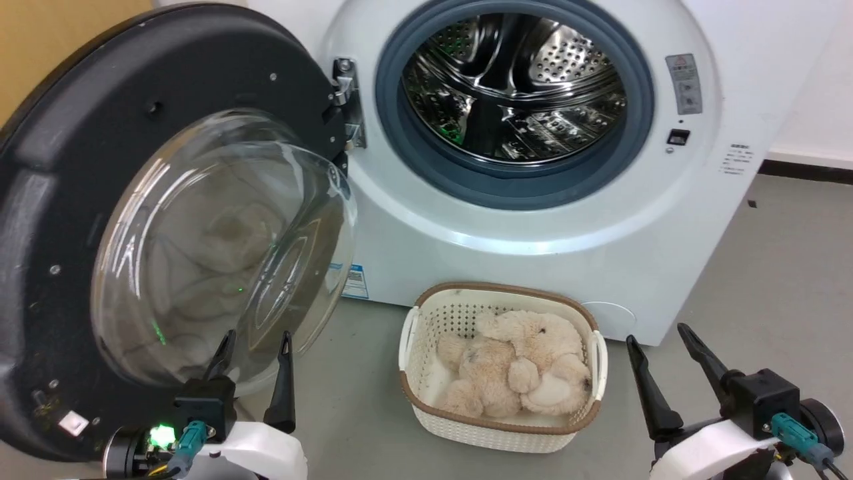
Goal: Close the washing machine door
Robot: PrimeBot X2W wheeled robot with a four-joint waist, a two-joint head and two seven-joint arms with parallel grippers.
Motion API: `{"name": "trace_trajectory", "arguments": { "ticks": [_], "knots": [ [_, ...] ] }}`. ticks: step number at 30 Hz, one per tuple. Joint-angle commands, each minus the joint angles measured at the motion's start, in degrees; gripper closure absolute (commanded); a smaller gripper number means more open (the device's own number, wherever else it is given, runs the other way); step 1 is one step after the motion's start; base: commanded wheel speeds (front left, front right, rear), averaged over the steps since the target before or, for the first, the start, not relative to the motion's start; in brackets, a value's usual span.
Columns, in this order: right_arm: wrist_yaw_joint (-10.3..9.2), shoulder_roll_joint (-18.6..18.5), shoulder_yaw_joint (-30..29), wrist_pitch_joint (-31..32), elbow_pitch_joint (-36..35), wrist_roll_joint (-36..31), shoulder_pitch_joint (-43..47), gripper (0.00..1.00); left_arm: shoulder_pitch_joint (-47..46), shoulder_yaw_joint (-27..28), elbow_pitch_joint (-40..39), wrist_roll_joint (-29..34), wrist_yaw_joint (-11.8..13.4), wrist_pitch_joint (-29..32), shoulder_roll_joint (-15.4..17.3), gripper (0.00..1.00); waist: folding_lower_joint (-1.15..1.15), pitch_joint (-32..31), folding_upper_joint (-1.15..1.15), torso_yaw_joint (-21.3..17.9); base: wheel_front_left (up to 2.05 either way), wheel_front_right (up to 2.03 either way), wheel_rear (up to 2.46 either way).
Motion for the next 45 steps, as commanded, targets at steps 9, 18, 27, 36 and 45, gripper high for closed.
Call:
{"name": "trace_trajectory", "arguments": {
  "ticks": [9,18,27,36,45],
  "knots": [
    [0.01,0.08,0.46,-1.59,0.19,0.95,0.59,0.0,0.14,-0.01,-0.06,-0.47,0.57,-1.58,0.2,0.0,0.0,-0.15,0.0,3.43,0.0,0.0,0.0],
    [0.01,0.09,0.88,-2.55,0.41,1.6,0.55,0.0,0.26,-0.02,-0.12,-0.68,0.8,-2.54,0.35,0.0,0.0,-0.24,0.0,6.45,0.0,0.0,0.0],
    [0.01,0.11,1.59,-3.62,0.83,2.19,0.02,0.0,0.43,0.08,-0.5,-1.1,1.24,-3.62,0.41,0.0,0.0,-0.08,0.0,9.38,0.0,0.0,0.0],
    [0.02,0.13,2.83,-4.7,1.71,2.65,-1.18,0.0,1.12,0.68,-1.46,-1.43,1.96,-4.69,0.46,0.0,0.0,0.19,0.0,11.71,0.0,0.0,0.0],
    [0.02,-0.07,4.27,-5.78,2.78,3.44,-2.51,0.0,1.62,1.28,-2.64,-1.88,2.83,-5.77,0.41,0.0,0.0,0.53,0.0,14.07,0.0,0.0,0.0]
  ]
}}
